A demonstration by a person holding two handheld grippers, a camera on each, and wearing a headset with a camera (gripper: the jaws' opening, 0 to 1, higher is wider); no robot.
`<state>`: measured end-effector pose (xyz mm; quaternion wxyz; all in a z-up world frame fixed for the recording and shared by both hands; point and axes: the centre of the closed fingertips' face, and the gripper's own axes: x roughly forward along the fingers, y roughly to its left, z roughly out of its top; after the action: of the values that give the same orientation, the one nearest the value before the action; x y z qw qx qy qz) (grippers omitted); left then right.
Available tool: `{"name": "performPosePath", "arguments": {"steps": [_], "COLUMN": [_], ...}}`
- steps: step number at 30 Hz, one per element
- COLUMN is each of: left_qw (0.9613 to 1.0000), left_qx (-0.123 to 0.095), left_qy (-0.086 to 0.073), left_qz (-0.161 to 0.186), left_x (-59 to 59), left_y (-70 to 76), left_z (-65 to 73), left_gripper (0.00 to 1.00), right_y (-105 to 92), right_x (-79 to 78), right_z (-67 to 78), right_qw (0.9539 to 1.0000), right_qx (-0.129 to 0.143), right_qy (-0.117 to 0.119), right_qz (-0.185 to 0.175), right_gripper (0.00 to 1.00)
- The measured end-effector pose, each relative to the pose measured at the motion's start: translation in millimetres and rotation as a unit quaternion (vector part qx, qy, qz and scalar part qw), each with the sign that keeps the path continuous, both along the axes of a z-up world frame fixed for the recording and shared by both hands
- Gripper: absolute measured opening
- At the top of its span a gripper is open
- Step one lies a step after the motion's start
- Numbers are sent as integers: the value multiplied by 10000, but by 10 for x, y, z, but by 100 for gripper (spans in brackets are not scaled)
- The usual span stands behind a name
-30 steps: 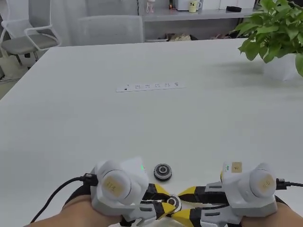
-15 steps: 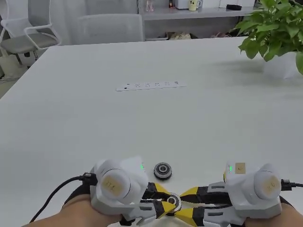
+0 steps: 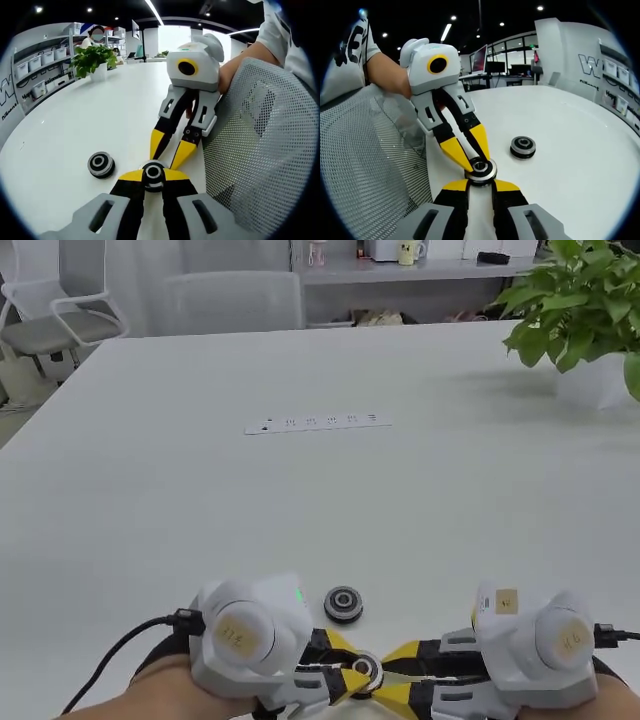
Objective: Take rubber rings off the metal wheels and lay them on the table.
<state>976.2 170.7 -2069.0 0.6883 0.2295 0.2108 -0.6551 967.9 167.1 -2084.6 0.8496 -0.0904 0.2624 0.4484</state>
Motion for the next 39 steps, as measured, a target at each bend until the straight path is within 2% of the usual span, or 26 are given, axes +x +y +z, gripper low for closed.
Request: {"name": "performPosePath", "arguments": {"steps": [12, 18, 22, 24, 25, 27, 30, 32, 33, 36, 39], "left_qw": [10000, 10000, 10000, 10000, 10000, 10000, 10000, 10000, 10000, 10000, 10000], "left_qx": [5, 14, 14, 13, 12, 10, 8, 7, 5, 4, 2], "left_qy": [11, 3, -3, -6, -6, -5, -4, -4, -3, -3, -2], "left_qz": [39, 53, 48, 43, 42, 39, 37, 35, 36, 38, 42], "left_x": [3, 5, 4, 4, 5, 5, 6, 6, 7, 7, 5], "left_y": [2, 2, 2, 2, 3, 2, 2, 3, 3, 2, 1], "left_z": [-1, 0, -1, -2, -3, -4, -5, -6, -6, -5, -2], "left_gripper": [8, 8, 8, 8, 8, 8, 8, 8, 8, 8, 8], "right_y": [-10, -15, -21, -42, -72, -80, -46, 32, 49, 43, 69], "right_x": [-23, -48, -50, -38, -10, 25, 2, -11, -6, 30, 86], "right_z": [8, -4, -10, -1, -3, 10, 1, 17, 18, 15, 52], "right_qw": [10000, 9999, 9998, 9997, 9997, 9997, 9999, 10000, 9999, 9998, 9998], "right_qx": [-56, -123, -210, -185, -199, -117, -167, -45, -70, -121, 15], "right_qy": [69, 98, 72, 134, 93, 23, -8, 1, -36, -95, -165], "right_qz": [-35, -8, 26, -54, -123, -194, -18, 74, 120, 137, 120], "right_gripper": [9, 0, 0, 0, 0, 10, 12, 23, 26, 29, 33]}}
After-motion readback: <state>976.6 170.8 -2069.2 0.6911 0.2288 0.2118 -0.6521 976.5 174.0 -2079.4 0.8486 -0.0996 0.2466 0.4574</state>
